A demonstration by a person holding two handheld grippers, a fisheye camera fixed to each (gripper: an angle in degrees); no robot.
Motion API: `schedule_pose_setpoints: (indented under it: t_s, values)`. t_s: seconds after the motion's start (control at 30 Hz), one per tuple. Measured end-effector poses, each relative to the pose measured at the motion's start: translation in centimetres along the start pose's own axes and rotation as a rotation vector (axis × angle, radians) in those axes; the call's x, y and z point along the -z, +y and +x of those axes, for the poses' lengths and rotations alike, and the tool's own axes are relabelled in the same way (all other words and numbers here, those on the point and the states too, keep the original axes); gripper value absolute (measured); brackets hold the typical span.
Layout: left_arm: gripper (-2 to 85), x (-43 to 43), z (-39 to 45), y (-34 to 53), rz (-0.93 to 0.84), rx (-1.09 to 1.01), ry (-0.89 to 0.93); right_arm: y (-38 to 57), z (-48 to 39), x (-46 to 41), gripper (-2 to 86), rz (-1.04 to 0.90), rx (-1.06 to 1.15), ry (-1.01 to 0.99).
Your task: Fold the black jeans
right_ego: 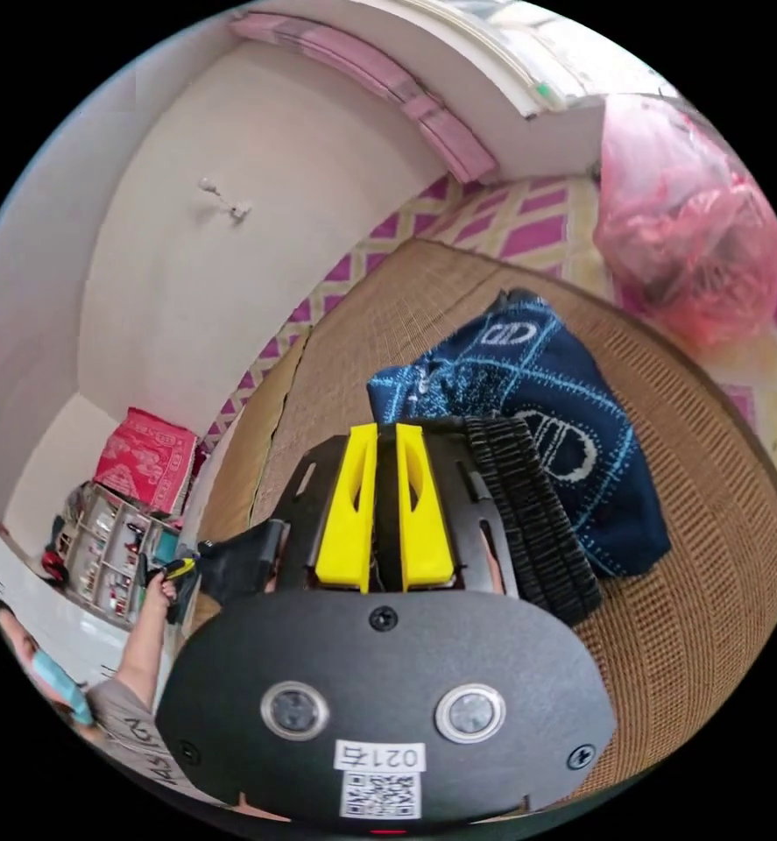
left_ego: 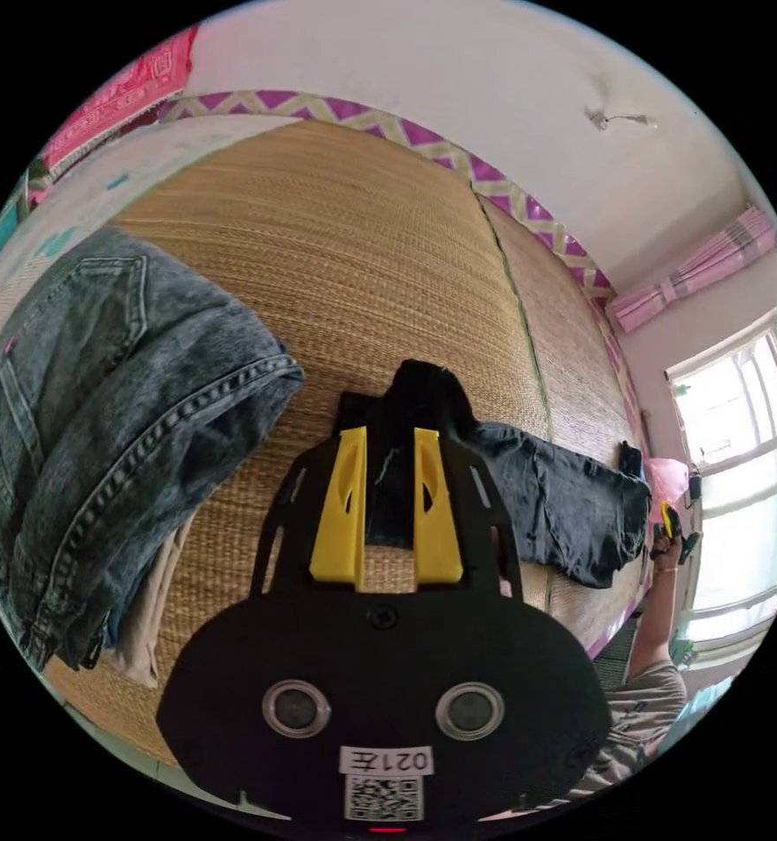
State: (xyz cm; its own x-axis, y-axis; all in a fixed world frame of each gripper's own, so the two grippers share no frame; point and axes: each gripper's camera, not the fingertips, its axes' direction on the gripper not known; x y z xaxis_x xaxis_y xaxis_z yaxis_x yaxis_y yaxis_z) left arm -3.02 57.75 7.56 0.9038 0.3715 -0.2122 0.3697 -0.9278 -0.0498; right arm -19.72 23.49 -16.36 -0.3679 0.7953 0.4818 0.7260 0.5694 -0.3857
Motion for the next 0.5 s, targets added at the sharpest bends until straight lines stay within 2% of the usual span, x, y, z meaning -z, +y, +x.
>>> schedule_pose_setpoints:
  t_s: [0.17,0.3,0.37,0.5]
  values:
    - [13.3,-4.7,-1.6,3.5,-0.083,0.030,0.058,4.9,-4.7,2.9,2.0,-0.016,0.144,-0.076]
    - [12.8,-9.0,-2.0,4.0,-0.096,0.098,0.063,8.7,-6.4,2.8,0.7,-0.071,0.179,-0.141]
    - [1.0,-9.9,-2.0,4.2,-0.078,0.116,0.018,10.9,-6.7,2.9,0.2,-0.097,0.175,-0.168]
    - [-0.5,-7.0,-2.1,5.6,0.008,0.112,0.082,13.0,-6.2,3.9,-0.2,-0.133,0.139,-0.236]
